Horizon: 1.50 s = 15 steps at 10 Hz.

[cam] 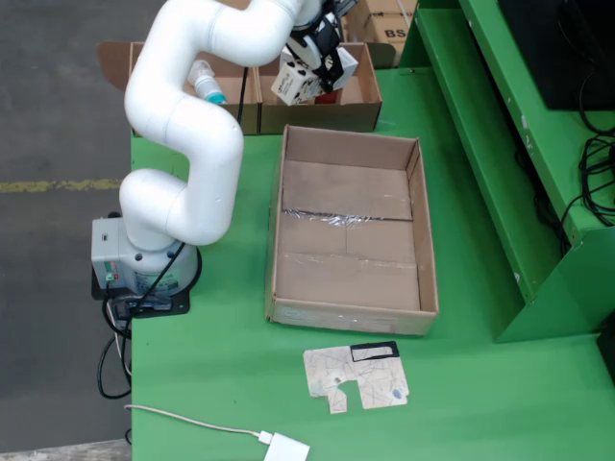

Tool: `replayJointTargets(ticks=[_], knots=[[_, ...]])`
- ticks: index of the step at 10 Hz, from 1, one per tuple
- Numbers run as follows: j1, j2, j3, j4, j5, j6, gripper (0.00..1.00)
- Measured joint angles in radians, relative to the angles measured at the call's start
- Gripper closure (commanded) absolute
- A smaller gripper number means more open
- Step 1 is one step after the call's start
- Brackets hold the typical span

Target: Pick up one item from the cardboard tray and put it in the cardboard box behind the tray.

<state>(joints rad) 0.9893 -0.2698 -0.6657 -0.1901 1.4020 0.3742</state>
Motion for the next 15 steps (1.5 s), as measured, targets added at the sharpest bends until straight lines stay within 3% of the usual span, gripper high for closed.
replayJointTargets(ticks=[3,6,9,11,15], knots=[[0.046,0.141,-0.136,-0.006,-0.005,-0.002,1.00],[0.077,0.224,-0.268,-0.074,0.003,-0.095,1.00],[0.138,0.101,-0.265,-0.132,0.014,-0.164,1.00],[0.146,0.098,-0.245,-0.141,0.015,-0.166,1.00],[0.250,-0.095,-0.045,-0.308,0.000,-0.281,1.00]])
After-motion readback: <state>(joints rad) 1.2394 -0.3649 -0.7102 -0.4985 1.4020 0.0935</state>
